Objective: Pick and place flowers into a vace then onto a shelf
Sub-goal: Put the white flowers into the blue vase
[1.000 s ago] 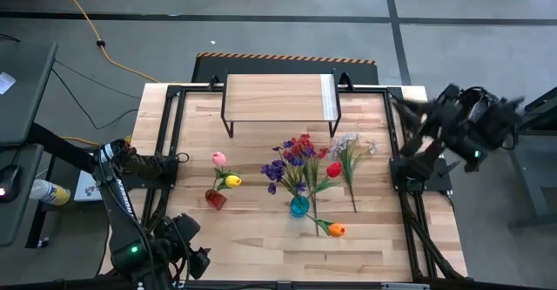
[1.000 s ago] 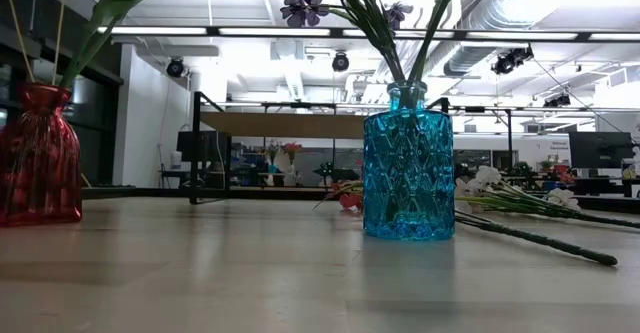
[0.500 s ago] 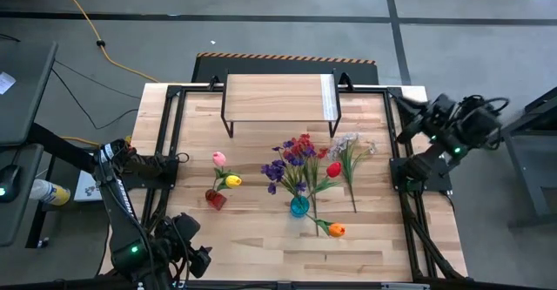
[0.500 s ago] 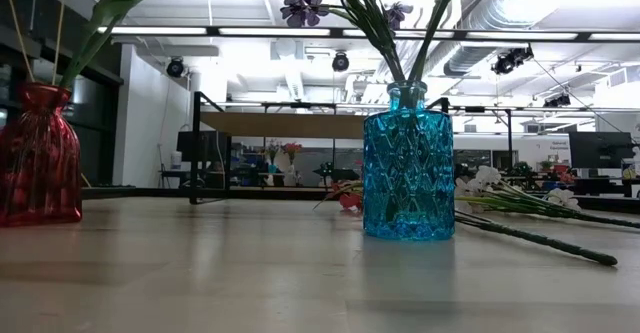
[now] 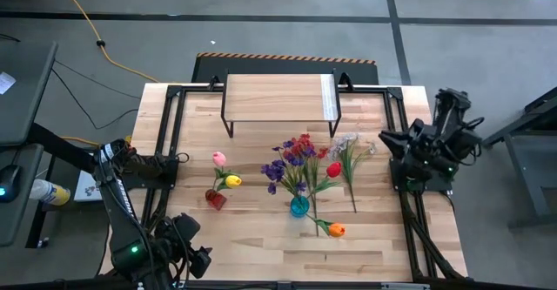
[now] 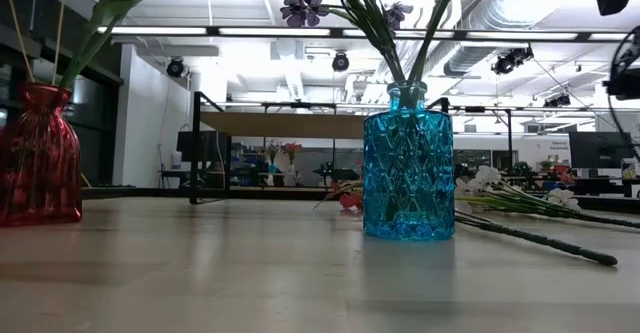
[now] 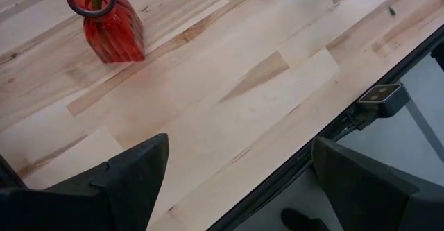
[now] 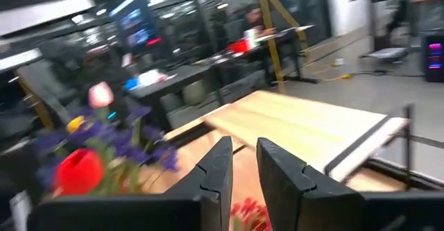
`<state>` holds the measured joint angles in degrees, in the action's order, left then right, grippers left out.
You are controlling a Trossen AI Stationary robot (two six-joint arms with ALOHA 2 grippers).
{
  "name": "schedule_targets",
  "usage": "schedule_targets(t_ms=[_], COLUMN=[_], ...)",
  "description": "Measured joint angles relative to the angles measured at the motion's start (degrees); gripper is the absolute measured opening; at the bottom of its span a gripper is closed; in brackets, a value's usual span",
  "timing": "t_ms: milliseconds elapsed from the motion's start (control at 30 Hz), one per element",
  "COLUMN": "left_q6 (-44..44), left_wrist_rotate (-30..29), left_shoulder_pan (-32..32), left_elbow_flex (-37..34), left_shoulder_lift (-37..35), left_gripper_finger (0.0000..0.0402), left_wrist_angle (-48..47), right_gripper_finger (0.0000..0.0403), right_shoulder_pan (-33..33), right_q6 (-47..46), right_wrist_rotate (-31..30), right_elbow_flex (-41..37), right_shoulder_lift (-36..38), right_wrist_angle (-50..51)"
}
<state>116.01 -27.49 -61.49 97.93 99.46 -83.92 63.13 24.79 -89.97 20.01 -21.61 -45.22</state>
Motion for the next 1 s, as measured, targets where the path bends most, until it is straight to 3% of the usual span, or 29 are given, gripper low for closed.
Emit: schedule_targets(t_ms=[133, 267, 567, 833, 900, 1000], left_q6=[0.0, 0.0, 1.2, 2.7, 3.3, 4.4], left_wrist_rotate=[0.0, 0.0, 0.1, 0.0, 0.0, 0.0], left_shoulder_pan=[0.0, 0.0, 0.0, 0.0, 0.0, 0.0], left_elbow_flex=[0.0, 0.0, 0.0, 0.0, 0.0, 0.0], left_shoulder_lift=[0.0, 0.0, 0.0, 0.0, 0.0, 0.0], left_gripper_finger=[0.0387, 0.0386, 0.0386, 0.0386, 0.0387, 0.0387], left_wrist_angle=[0.0, 0.1, 1.0, 1.6, 1.7, 1.6], right_gripper_finger=[0.0059, 0.0060, 0.0060, 0.0059, 0.0060, 0.0059], right_shoulder_pan=[4.0, 3.9, -4.9, -12.1, -13.8, -16.2], right_q6=[3.1, 13.6, 36.5, 42.9, 43.2, 43.4], right_wrist_rotate=[0.0, 0.0, 0.0, 0.2, 2.6, 13.6], right_elbow_flex=[0.1, 2.1, 10.1, 12.3, 12.5, 12.5], right_shoulder_lift=[0.2, 0.6, 2.1, 3.6, 3.6, 3.5], right_wrist_angle=[-2.3, -7.1, -9.8, -7.9, -6.1, -3.5])
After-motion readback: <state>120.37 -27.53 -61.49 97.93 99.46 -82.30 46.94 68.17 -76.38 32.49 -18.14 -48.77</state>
